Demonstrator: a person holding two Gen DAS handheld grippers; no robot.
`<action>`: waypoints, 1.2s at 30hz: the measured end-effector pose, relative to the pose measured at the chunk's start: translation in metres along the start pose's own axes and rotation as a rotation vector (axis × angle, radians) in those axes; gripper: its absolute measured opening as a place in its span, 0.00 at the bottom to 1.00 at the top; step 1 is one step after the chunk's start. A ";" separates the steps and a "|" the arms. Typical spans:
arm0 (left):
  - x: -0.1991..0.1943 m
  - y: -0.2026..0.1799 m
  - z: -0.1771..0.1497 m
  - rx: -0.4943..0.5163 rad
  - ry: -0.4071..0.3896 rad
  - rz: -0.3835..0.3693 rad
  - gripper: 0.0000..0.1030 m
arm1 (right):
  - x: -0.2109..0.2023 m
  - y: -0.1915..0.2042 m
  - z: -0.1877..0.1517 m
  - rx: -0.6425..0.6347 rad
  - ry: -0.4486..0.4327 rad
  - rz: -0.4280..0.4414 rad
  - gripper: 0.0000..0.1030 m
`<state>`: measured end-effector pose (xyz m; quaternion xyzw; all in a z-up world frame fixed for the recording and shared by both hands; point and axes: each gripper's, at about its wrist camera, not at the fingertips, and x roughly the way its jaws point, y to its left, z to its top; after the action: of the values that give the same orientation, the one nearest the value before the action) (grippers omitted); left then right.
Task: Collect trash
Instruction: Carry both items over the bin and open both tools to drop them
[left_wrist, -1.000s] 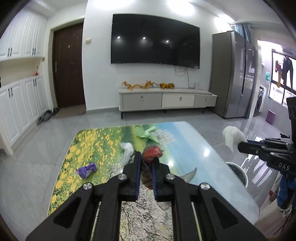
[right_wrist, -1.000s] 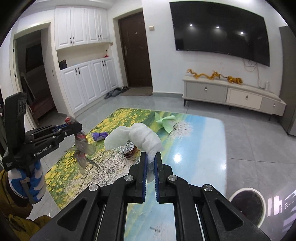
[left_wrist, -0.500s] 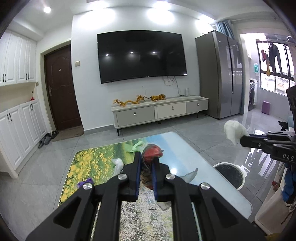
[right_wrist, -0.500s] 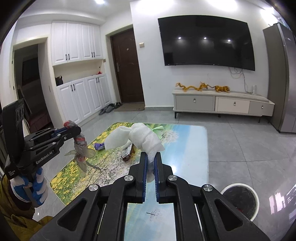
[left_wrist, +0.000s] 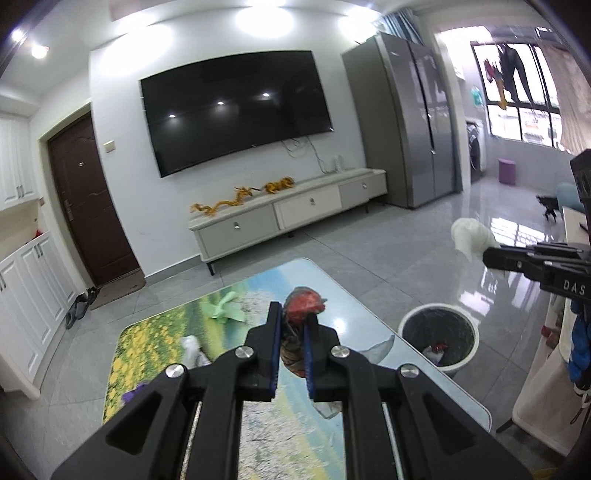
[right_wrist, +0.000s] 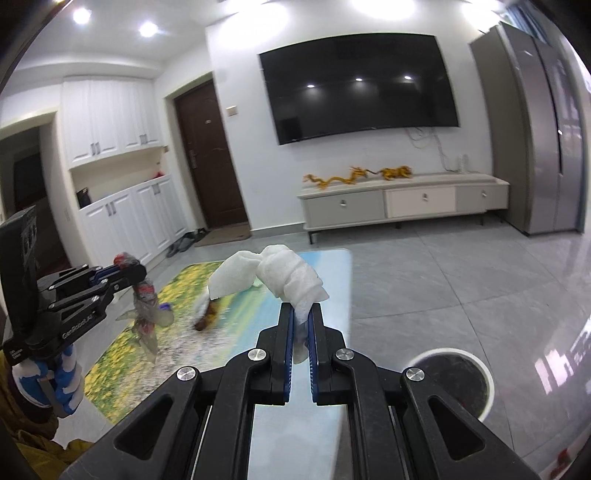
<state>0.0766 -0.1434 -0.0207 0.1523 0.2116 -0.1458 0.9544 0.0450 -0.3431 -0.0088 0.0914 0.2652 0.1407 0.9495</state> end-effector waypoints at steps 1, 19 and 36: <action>0.005 -0.005 0.001 0.007 0.008 -0.010 0.10 | 0.002 -0.007 -0.001 0.010 0.003 -0.008 0.07; 0.228 -0.158 0.051 -0.005 0.313 -0.385 0.12 | 0.102 -0.193 -0.050 0.346 0.215 -0.244 0.08; 0.326 -0.225 0.036 -0.066 0.467 -0.459 0.51 | 0.169 -0.291 -0.119 0.547 0.361 -0.320 0.29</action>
<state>0.2955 -0.4307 -0.1868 0.0989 0.4580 -0.3112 0.8268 0.1845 -0.5526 -0.2625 0.2731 0.4671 -0.0722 0.8379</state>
